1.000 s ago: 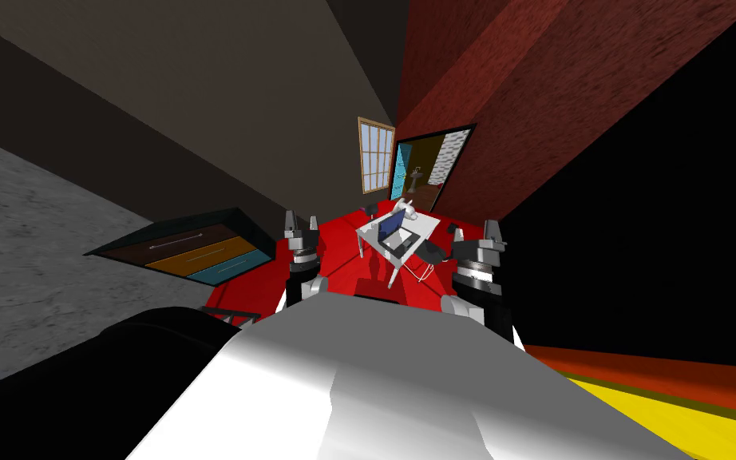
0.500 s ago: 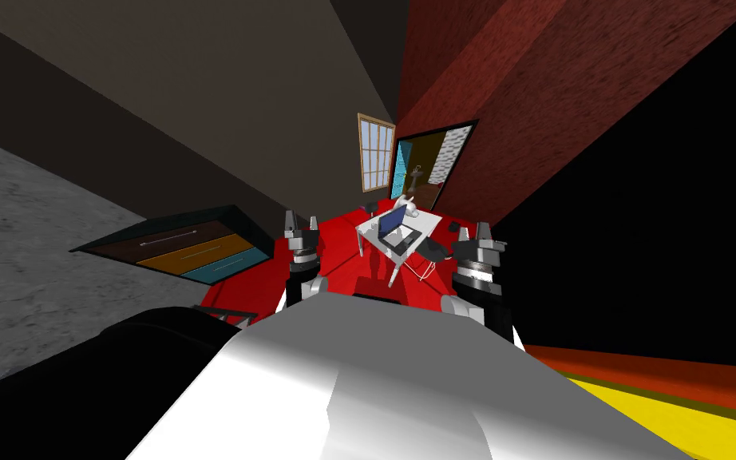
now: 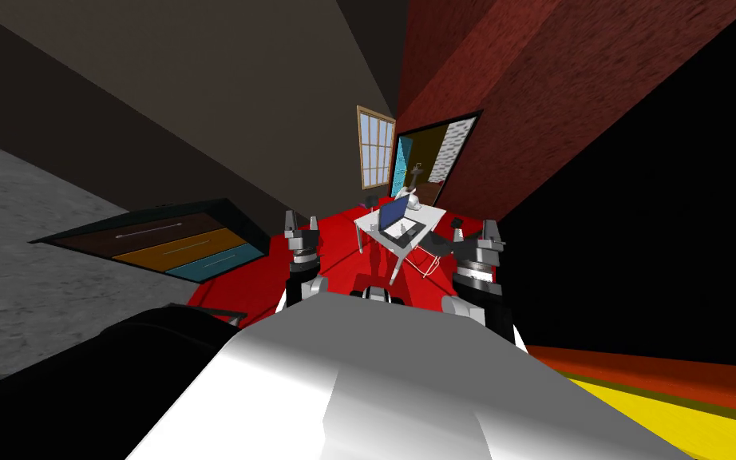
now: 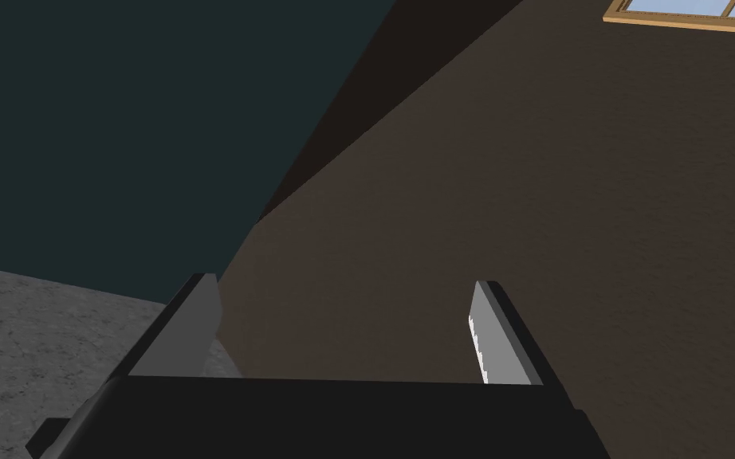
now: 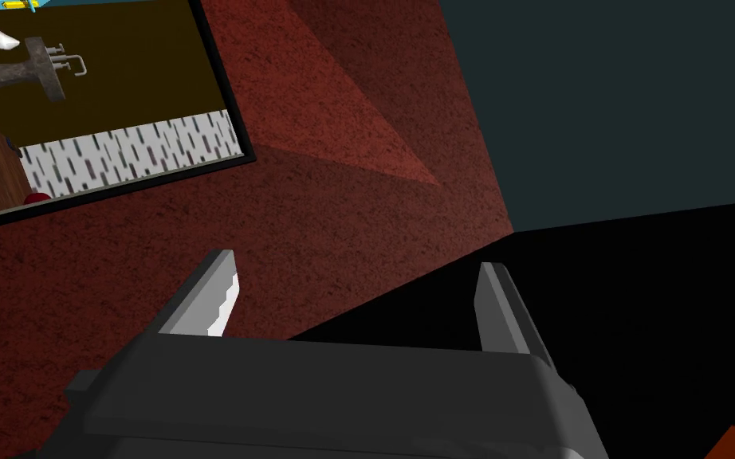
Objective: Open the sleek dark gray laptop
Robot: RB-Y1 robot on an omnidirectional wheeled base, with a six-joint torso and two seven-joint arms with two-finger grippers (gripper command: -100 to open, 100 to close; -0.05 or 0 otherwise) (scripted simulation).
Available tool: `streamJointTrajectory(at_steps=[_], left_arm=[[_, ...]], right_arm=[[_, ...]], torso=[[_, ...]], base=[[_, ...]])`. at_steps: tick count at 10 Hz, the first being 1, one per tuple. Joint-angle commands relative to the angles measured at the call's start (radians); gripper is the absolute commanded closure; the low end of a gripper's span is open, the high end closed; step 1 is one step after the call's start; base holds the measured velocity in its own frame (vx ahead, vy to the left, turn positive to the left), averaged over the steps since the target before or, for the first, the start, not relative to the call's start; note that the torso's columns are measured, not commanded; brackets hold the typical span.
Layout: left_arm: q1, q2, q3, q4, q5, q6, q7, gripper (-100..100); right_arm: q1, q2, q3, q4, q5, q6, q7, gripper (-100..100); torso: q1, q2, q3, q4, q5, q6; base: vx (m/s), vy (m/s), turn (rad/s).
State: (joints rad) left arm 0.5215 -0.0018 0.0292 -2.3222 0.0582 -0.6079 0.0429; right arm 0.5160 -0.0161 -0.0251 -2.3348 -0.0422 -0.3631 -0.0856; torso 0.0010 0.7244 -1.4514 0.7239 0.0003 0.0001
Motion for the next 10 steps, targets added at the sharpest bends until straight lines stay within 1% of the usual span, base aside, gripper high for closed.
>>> streamJointTrajectory(at_steps=[1,5,7,10], left_arm=[[0.000,0.000,0.000,0.000,0.000,0.000,0.000,0],[0.000,0.000,0.000,0.000,0.000,0.000,0.000,0],[0.000,0.000,0.000,0.000,0.000,0.000,0.000,0],[0.000,0.000,0.000,0.000,0.000,0.000,0.000,0]], right_arm=[[0.002,-0.064,-0.008,0.009,0.024,0.014,0.023,-100],[0.009,-0.144,-0.030,0.030,0.090,0.052,0.085,-100],[0.014,-0.174,-0.045,0.042,0.135,0.076,0.126,-100],[0.024,-0.210,-0.071,0.060,0.211,0.118,0.196,-100]], torso=[[0.001,0.008,-0.020,0.010,0.000,0.000],[0.000,0.013,-0.025,0.014,0.000,0.000],[0.000,0.013,-0.025,0.014,0.000,0.000],[-0.001,0.011,-0.026,0.013,0.000,0.000]], base=[[0.058,0.075,-0.035],[0.094,0.106,-0.054],[0.112,0.147,-0.081],[0.153,0.178,-0.081]])
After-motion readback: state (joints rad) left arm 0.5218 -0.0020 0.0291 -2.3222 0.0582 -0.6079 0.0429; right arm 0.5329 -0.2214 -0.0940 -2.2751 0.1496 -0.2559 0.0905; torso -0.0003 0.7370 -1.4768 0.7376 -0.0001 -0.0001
